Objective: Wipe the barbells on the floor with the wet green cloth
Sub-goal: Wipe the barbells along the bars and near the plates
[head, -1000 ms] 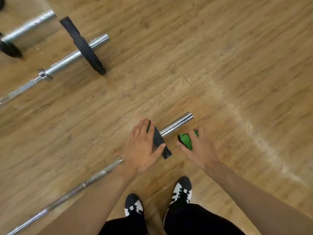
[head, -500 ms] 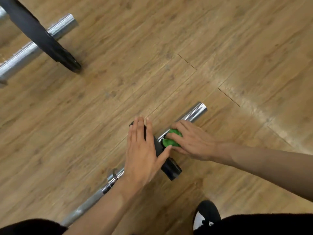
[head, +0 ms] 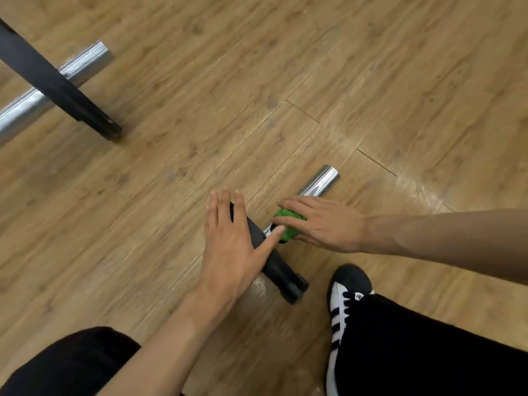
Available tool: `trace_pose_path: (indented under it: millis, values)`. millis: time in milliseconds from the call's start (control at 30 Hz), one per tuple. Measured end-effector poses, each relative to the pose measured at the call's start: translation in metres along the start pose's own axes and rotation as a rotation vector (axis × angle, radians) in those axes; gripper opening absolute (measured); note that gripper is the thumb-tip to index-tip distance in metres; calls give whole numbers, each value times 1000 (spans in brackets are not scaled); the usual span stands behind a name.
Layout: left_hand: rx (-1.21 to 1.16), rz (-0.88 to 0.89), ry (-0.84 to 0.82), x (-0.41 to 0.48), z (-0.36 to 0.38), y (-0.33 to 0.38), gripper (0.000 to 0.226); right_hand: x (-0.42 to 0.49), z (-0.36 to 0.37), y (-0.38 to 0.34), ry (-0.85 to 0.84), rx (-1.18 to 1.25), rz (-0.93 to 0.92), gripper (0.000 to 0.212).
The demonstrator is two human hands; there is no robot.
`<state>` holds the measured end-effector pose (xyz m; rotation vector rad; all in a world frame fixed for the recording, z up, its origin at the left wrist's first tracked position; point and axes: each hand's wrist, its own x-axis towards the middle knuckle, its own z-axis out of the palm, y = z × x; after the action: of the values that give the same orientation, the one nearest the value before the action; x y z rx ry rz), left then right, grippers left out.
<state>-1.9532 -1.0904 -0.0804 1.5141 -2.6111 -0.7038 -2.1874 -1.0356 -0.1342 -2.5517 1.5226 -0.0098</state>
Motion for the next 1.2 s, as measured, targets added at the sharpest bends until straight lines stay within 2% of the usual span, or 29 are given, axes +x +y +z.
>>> trace_pose_path:
  millis: [100, 267, 467, 567, 633, 700, 767, 833, 900, 967, 1100, 1200]
  values:
    - [-25, -13, -3, 0, -1, -2, 116, 6, 23, -8, 81, 75, 68, 59]
    - [20, 16, -5, 11, 1, -12, 105, 18, 52, -24, 280, -16, 51, 60]
    - [106, -47, -54, 20, -12, -10, 109, 20, 65, -4, 348, -101, 56, 56]
    - [216, -72, -3, 14, -7, 2, 106, 18, 60, 12, 417, -61, 261, 53]
    - [193, -101, 39, 9, 1, 9, 101, 18, 57, 18, 454, 10, 420, 51]
    - [149, -114, 79, 8, 6, 11, 93, 23, 57, 4, 493, 76, 474, 49]
    - [134, -109, 91, 8, 8, 9, 89, 32, 60, -21, 513, 111, 367, 48]
    - [133, -92, 98, 9, 9, 6, 86, 35, 66, -37, 473, 86, 162, 47]
    - [139, -81, 108, 9, 10, 5, 85, 30, 66, -21, 432, 14, 51, 49]
    - [142, -91, 116, 9, 10, 5, 85, 23, 66, 10, 455, -24, 138, 49]
    - [152, -111, 113, 8, 10, 9, 86, 7, 61, 59, 544, -4, 475, 41]
    - [177, -98, 128, 5, 13, 13, 86, 13, 57, 34, 561, 72, 515, 42]
